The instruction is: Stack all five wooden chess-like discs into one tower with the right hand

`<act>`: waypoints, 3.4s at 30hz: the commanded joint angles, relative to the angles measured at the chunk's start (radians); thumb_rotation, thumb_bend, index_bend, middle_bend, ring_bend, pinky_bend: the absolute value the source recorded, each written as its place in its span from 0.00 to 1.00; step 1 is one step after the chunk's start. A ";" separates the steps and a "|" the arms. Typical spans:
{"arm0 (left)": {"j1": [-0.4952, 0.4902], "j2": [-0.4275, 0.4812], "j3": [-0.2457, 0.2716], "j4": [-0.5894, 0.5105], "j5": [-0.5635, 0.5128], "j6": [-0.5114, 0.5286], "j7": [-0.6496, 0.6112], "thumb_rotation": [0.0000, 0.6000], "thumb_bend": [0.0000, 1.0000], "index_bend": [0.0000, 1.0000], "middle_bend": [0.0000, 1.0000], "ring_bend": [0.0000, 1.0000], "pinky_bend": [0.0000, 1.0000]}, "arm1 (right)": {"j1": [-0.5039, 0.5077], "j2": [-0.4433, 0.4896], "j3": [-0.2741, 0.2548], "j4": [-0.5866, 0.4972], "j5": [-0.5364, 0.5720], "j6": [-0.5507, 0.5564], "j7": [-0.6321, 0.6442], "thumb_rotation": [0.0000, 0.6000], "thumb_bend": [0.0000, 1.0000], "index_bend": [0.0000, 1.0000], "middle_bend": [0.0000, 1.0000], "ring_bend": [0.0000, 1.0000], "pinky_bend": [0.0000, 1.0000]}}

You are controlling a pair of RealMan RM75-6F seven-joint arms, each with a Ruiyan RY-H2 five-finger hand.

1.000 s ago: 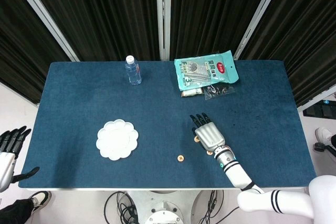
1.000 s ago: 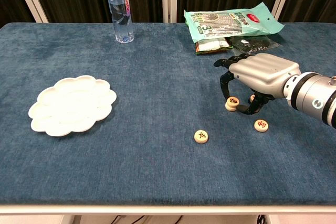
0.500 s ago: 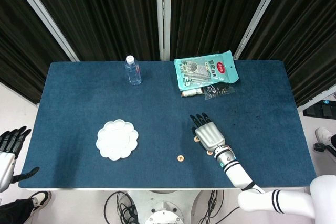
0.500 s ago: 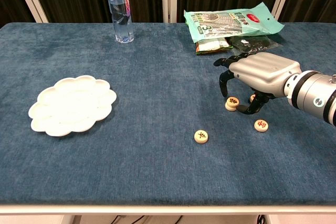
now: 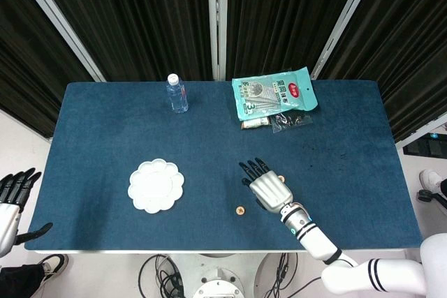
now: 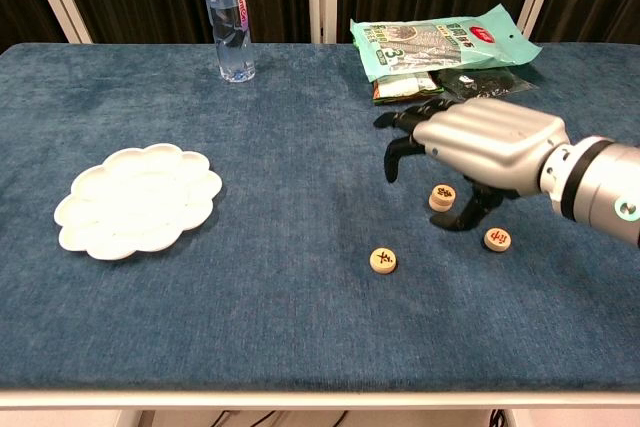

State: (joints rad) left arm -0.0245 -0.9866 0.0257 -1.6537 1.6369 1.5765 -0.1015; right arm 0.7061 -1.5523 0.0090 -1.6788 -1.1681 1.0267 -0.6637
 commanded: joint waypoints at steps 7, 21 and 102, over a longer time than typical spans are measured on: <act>0.013 0.020 0.028 -0.032 0.088 0.048 -0.008 1.00 0.00 0.06 0.00 0.00 0.00 | 0.000 -0.017 -0.042 0.009 -0.073 -0.040 0.024 1.00 0.22 0.32 0.01 0.00 0.00; 0.010 0.028 0.028 -0.033 0.073 0.036 -0.022 1.00 0.00 0.06 0.00 0.00 0.00 | -0.009 -0.078 -0.047 0.062 -0.110 -0.056 0.039 1.00 0.22 0.35 0.01 0.00 0.00; 0.001 0.031 0.029 -0.028 0.054 0.012 -0.040 1.00 0.00 0.06 0.00 0.00 0.00 | -0.004 -0.010 0.075 0.130 0.076 -0.047 0.001 1.00 0.25 0.54 0.04 0.00 0.00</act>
State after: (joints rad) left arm -0.0235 -0.9557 0.0546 -1.6814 1.6906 1.5881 -0.1418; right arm 0.7014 -1.5622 0.0843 -1.5487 -1.0928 0.9791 -0.6627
